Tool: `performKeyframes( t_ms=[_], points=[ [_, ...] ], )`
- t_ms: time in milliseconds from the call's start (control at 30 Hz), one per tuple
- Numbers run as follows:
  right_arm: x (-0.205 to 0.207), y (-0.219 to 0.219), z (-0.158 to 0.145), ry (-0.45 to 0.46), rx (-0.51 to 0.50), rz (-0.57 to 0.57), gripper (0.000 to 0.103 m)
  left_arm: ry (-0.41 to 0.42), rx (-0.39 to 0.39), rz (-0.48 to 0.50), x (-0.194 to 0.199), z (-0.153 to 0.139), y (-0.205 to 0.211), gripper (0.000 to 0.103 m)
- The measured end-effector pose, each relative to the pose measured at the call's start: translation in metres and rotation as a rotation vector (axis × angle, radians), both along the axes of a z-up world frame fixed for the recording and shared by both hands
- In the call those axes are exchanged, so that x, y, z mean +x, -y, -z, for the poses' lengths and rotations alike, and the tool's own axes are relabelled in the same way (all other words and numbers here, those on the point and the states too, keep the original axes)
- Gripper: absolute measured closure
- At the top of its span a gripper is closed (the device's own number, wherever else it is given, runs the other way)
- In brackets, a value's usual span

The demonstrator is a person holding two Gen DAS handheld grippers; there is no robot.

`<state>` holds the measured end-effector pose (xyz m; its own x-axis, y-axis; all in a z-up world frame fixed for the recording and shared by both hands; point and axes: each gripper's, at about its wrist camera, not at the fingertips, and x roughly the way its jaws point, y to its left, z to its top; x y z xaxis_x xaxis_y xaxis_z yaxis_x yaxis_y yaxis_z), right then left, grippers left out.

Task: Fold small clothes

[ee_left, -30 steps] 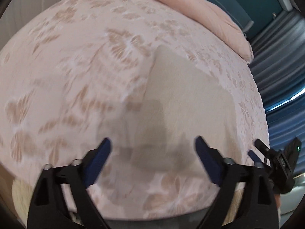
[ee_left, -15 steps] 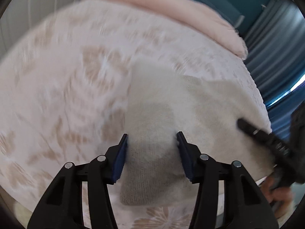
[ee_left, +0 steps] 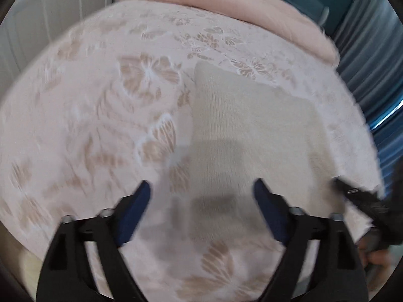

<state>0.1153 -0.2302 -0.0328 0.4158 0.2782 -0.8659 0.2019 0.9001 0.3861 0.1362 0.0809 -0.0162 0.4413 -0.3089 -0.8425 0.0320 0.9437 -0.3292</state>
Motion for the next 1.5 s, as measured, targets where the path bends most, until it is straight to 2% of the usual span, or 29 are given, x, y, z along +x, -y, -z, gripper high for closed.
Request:
performKeyframes(
  t_ms=[67, 100, 133, 167, 200, 233, 300, 367, 400, 467, 500, 533, 600, 700, 767, 833, 867, 933, 967, 1000, 1100, 1167, 1233, 1267, 1300, 1333, 1400, 1467, 1500],
  points=[
    [0.001, -0.001, 0.018, -0.028, 0.049, 0.005, 0.033, -0.064, -0.088, -0.015, -0.011, 0.016, -0.001, 0.016],
    [0.001, -0.001, 0.027, -0.032, 0.076, 0.027, 0.033, -0.087, -0.083, -0.011, -0.014, 0.026, 0.001, 0.019],
    [0.002, -0.002, 0.031, -0.03, 0.093, 0.044, 0.038, -0.098, -0.054, 0.015, -0.016, 0.034, 0.006, 0.024],
    [0.004, -0.002, 0.032, -0.024, 0.136, 0.057, 0.051, -0.101, -0.033, 0.047, -0.015, 0.04, 0.011, 0.045],
    [0.006, -0.002, 0.031, -0.027, 0.184, 0.076, 0.057, -0.119, -0.005, 0.085, -0.012, 0.047, 0.017, 0.06],
    [0.008, -0.001, 0.025, -0.017, 0.225, 0.088, 0.065, -0.127, 0.001, 0.098, -0.01, 0.049, 0.02, 0.065],
    [0.006, -0.001, 0.002, 0.049, 0.269, 0.084, 0.069, -0.108, -0.008, 0.09, -0.001, 0.037, 0.017, 0.073],
    [0.004, -0.002, -0.016, 0.1, 0.276, 0.069, 0.071, -0.072, 0.013, 0.095, 0.004, 0.021, 0.016, 0.073],
    [0.003, -0.003, -0.014, 0.099, 0.251, 0.06, 0.071, -0.06, 0.034, 0.101, 0.005, 0.016, 0.016, 0.073],
    [0.004, -0.01, 0.01, 0.019, 0.155, 0.042, 0.068, -0.084, 0.062, 0.123, 0.006, 0.023, 0.018, 0.073],
    [0.004, -0.014, 0.03, -0.05, 0.068, 0.017, 0.065, -0.115, 0.073, 0.135, 0.005, 0.033, 0.02, 0.071],
    [-0.002, -0.011, 0.034, -0.034, 0.066, 0.024, 0.059, -0.139, 0.092, 0.141, 0.003, 0.044, 0.022, 0.07],
    [-0.016, -0.006, 0.017, 0.006, 0.094, 0.082, 0.057, -0.12, 0.108, 0.127, -0.003, 0.041, 0.025, 0.066],
    [-0.031, -0.009, -0.023, 0.092, -0.016, 0.107, 0.057, -0.08, 0.161, 0.123, -0.016, 0.022, 0.027, 0.064],
    [-0.036, -0.023, -0.049, 0.162, -0.106, 0.058, 0.071, -0.045, 0.203, 0.123, -0.022, 0.009, 0.03, 0.061],
    [-0.035, -0.036, -0.056, 0.177, -0.161, 0.008, 0.081, -0.041, 0.231, 0.118, -0.025, 0.001, 0.033, 0.056],
    [-0.03, -0.043, -0.053, 0.17, -0.185, -0.026, 0.088, -0.047, 0.23, 0.117, -0.022, 0.002, 0.033, 0.055],
    [-0.022, -0.052, -0.023, 0.079, -0.261, -0.088, 0.097, -0.059, 0.234, 0.118, -0.023, 0.0, 0.036, 0.055],
    [-0.02, -0.051, -0.001, 0.019, -0.275, -0.11, 0.097, -0.062, 0.246, 0.117, -0.024, 0.002, 0.039, 0.055],
    [-0.025, -0.047, 0.008, 0.008, -0.274, -0.104, 0.1, -0.062, 0.266, 0.118, -0.024, 0.003, 0.04, 0.055],
    [-0.039, -0.043, -0.017, 0.057, -0.216, -0.072, 0.099, -0.073, 0.301, 0.124, -0.025, 0.008, 0.045, 0.055],
    [-0.043, -0.046, -0.031, 0.094, -0.222, -0.088, 0.099, -0.078, 0.316, 0.119, -0.028, 0.011, 0.044, 0.053],
    [-0.039, -0.049, -0.022, 0.069, -0.259, -0.108, 0.099, -0.084, 0.317, 0.114, -0.031, 0.012, 0.044, 0.052],
    [-0.036, -0.047, -0.002, 0.01, -0.283, -0.12, 0.101, -0.084, 0.317, 0.111, -0.032, 0.013, 0.044, 0.052],
    [-0.035, -0.048, 0.007, -0.01, -0.284, -0.128, 0.102, -0.085, 0.32, 0.111, -0.033, 0.013, 0.045, 0.052],
    [-0.036, -0.048, 0.008, -0.002, -0.283, -0.125, 0.103, -0.085, 0.326, 0.111, -0.034, 0.012, 0.046, 0.052],
    [-0.04, -0.051, -0.008, 0.024, -0.271, -0.111, 0.101, -0.079, 0.33, 0.11, -0.037, 0.009, 0.047, 0.051],
    [-0.045, -0.054, -0.023, 0.056, -0.241, -0.099, 0.092, -0.062, 0.348, 0.107, -0.041, 0.004, 0.047, 0.044],
    [-0.05, -0.056, -0.032, 0.074, -0.23, -0.093, 0.092, -0.055, 0.357, 0.104, -0.042, 0.003, 0.047, 0.043]
  ],
)
